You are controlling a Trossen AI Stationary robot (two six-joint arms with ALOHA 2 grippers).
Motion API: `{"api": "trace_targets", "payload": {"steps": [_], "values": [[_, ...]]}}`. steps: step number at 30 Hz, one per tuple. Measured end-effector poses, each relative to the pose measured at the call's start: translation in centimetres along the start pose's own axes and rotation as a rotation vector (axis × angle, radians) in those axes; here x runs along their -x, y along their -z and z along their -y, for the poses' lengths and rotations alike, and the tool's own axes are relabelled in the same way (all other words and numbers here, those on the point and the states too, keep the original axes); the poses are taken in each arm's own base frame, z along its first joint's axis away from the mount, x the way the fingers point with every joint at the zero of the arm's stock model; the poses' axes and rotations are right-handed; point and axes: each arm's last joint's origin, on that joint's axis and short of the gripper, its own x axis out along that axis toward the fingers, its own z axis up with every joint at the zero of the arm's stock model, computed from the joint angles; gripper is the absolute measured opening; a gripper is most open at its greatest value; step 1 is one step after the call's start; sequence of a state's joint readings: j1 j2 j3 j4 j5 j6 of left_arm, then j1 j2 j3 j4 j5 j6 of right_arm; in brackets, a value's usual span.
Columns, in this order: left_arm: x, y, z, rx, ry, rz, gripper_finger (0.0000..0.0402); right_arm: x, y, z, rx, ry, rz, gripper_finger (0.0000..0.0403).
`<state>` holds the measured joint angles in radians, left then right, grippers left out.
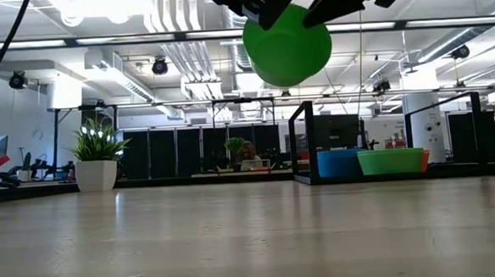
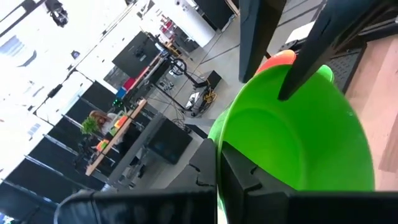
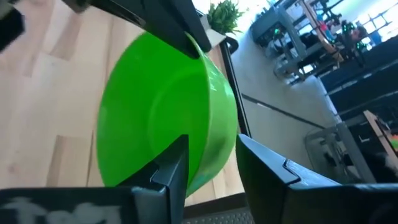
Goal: Pick & Place Mini bowls
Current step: Stack the green bowl on top of the green bowls on the shelf
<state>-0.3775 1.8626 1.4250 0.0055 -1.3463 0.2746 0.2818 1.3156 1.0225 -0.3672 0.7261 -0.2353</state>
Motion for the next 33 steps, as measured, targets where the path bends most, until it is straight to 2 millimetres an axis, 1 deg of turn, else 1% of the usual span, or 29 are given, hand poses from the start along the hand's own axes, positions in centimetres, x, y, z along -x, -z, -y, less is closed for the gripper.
{"api": "trace_targets", "payload": {"steps": [3,5,7,10,11,19,24,28,33], "values": [[0.0,-0.1,0.0,-0.026,0.003,0.005,0.0000,-0.4,0.2,0.3,-0.008,0.011,-0.015,0.0117],[0.0,-0.2,0.0,-0.033,0.002,0.006,0.0000,-0.7,0.3,0.6,-0.020,0.021,-0.024,0.0102],[0.0,-0.2,-0.1,-0.039,0.002,0.007,0.0000,-0.8,0.3,0.8,-0.026,0.026,-0.029,0.0078],[-0.1,-0.2,-0.1,-0.037,0.010,0.008,0.0001,-1.0,0.4,0.9,-0.023,0.044,-0.036,0.0027],[-0.1,-0.2,0.0,-0.035,0.016,0.011,0.0003,-1.0,0.4,0.9,-0.022,0.047,-0.037,0.0020],[-0.8,-0.2,-0.2,-0.033,0.022,0.007,0.0023,-1.1,0.5,1.2,-0.027,0.054,-0.044,0.0009],[-0.9,-0.2,-0.2,-0.036,0.025,0.007,0.0050,-1.6,0.7,2.0,-0.045,0.072,-0.061,0.0008],[-0.8,-0.2,-0.3,-0.044,0.010,0.001,0.0076,-2.4,1.2,3.3,-0.070,0.111,-0.106,0.0008],[-0.9,-0.2,-0.3,-0.064,-0.004,-0.005,0.0090,-2.9,1.9,6.1,-0.125,0.166,-0.202,0.0008]]}}
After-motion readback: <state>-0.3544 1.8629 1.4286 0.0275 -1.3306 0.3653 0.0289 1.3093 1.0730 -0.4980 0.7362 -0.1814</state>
